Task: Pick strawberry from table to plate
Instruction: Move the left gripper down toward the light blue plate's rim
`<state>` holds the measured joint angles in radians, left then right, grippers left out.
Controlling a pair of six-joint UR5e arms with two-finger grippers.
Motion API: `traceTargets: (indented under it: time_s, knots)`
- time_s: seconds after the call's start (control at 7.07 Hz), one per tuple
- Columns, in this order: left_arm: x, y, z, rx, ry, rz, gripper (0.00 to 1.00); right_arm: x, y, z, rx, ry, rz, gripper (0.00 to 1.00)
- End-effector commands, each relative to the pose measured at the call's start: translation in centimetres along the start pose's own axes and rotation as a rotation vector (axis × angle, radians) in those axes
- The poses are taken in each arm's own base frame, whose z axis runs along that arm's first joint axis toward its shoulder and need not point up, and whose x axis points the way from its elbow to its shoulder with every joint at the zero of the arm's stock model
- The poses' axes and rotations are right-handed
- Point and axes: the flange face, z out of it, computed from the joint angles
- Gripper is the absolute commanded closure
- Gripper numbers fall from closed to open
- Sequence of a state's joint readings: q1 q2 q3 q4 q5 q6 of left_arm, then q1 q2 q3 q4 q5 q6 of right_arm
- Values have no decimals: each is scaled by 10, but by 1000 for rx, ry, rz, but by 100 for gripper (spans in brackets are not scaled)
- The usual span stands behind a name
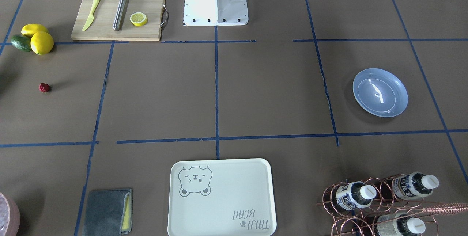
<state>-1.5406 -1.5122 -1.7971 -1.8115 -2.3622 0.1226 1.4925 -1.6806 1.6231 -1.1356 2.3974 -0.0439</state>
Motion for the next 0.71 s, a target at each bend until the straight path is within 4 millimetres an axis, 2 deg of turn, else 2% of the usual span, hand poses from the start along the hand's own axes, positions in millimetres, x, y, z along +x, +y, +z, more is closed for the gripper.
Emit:
traceTargets:
  time_s: [0.0,0.28,0.42,0.57]
  knots:
    - [3,-29,-3,230,-22,230,0,-25,-31,-16,92,-28,171,0]
    - [-1,-26,23,240,-1,258,0,-26,-33,-14,105,-27,174,0]
    - [8,-21,46,257,12,321,0,-29,-34,-12,102,-31,181,0]
    - [16,-5,87,195,73,230,0,-38,-45,-8,100,-38,156,0]
